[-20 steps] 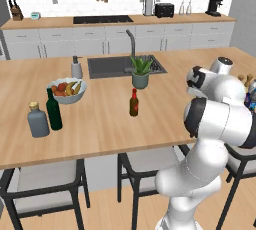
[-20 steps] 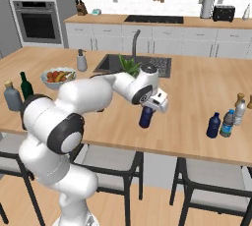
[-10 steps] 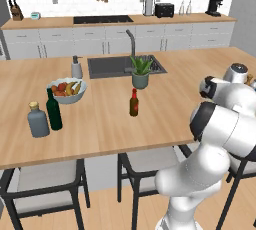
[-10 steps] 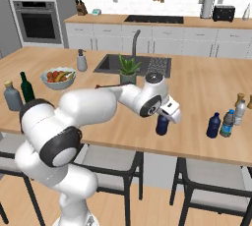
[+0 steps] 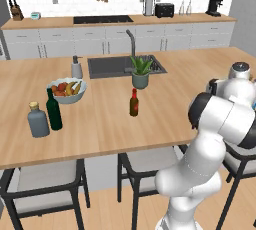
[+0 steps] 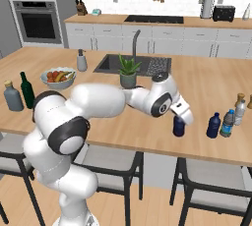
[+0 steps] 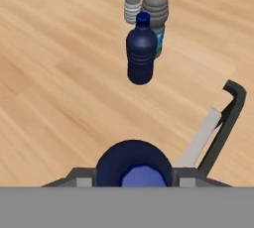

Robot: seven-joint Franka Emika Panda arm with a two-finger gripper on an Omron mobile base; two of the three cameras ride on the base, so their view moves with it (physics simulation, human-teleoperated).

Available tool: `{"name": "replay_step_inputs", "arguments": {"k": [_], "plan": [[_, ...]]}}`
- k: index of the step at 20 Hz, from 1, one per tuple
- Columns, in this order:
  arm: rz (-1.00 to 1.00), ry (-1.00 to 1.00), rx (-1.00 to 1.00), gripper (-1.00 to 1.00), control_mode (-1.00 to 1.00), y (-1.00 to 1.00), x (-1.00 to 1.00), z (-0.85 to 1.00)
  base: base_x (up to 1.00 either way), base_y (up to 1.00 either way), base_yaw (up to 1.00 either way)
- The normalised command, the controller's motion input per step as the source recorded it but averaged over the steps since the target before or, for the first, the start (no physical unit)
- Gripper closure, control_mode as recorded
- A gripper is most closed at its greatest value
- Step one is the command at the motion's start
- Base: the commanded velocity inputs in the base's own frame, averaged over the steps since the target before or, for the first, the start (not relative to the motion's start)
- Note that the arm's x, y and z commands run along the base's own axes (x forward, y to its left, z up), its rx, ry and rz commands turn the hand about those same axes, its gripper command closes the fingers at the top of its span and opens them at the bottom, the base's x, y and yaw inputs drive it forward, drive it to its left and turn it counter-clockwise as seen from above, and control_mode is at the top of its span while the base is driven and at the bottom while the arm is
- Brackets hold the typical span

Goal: Move the plastic bottles in the middle to the plastics group, and the glass bottles in the middle to the glass group.

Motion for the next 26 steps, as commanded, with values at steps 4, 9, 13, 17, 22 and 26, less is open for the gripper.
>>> {"name": "replay_step_inputs", "arguments": {"k": [4, 9, 13, 17, 22, 26], "plan": [[-0.13, 0.06, -0.06, 1.00, -1.00, -0.57, 0.13, -0.06, 0.00, 0.00, 0.00], [-0.07, 0.06, -0.01, 1.00, -1.00, -0.43, 0.12, -0.10, 0.00, 0.00, 0.00], [-0.04, 0.06, 0.00, 1.00, -1.00, -0.40, 0.18, -0.11, 0.00, 0.00, 0.00], [-0.03, 0.01, 0.01, 1.00, -1.00, -0.13, 0.19, -0.13, 0.00, 0.00, 0.00], [0.00, 0.00, 0.01, 1.00, -1.00, -0.17, 0.20, -0.10, 0.00, 0.00, 0.00], [0.00, 0.00, 0.00, 1.00, -1.00, -0.13, 0.16, -0.17, 0.00, 0.00, 0.00]]}}
